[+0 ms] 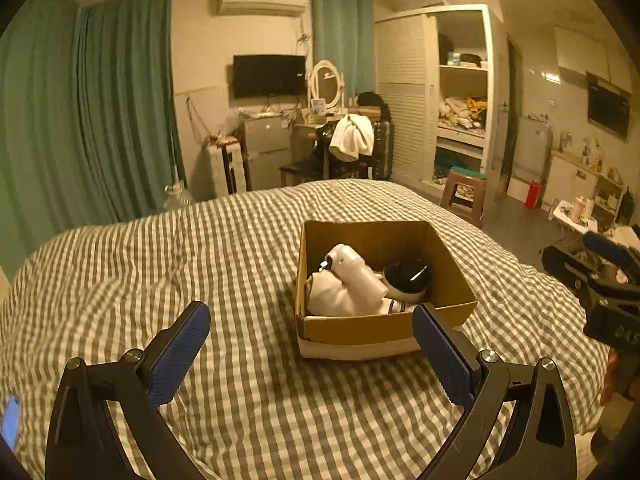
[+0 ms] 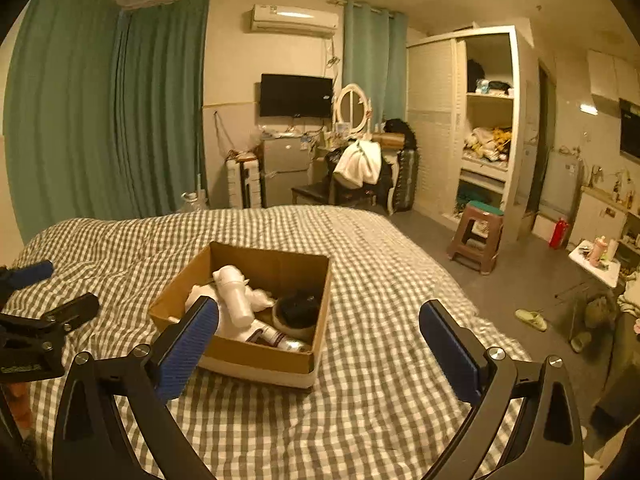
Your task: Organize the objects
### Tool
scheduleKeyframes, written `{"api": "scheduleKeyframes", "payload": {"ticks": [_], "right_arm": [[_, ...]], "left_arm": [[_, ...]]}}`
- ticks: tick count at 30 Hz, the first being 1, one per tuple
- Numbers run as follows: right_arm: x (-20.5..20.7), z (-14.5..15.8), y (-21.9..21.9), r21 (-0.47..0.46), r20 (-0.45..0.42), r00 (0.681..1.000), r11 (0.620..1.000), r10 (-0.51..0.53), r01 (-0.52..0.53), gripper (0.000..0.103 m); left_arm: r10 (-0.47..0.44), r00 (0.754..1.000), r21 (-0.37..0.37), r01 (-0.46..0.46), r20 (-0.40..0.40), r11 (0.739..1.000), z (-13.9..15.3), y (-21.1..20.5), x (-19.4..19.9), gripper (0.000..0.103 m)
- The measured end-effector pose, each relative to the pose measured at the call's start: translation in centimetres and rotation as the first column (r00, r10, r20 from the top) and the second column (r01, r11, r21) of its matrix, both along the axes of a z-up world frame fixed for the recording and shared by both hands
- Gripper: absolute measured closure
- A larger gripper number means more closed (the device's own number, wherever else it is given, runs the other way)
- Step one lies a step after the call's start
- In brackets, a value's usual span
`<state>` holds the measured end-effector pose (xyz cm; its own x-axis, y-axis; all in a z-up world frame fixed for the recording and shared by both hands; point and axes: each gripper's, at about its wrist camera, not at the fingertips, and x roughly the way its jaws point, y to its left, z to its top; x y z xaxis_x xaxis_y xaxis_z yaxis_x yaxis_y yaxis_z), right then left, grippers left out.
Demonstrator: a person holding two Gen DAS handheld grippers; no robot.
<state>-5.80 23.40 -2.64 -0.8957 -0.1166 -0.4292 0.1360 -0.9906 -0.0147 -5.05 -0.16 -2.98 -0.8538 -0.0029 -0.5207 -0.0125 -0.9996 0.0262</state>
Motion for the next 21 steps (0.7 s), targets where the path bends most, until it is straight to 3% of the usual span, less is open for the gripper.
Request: {"api": "scheduleKeyframes", "payload": {"ticks": [9, 21], "right_arm": [[-0.5, -0.9, -0.7, 0.006, 0.015, 1.0, 1.0, 0.015, -0.015, 0.002], [-0.7, -1.2, -1.3, 0.012, 0.021, 0.999, 1.0, 0.026, -0.026, 0.002]], "left_arm": [[0.0, 1.0, -0.054, -0.002, -0.026, 0.999, -0.3, 0.7, 0.0, 0.0], [0.005, 1.0, -0.054, -0.006, -0.018, 0.999, -0.6, 0.6, -0.2, 0.0]]}}
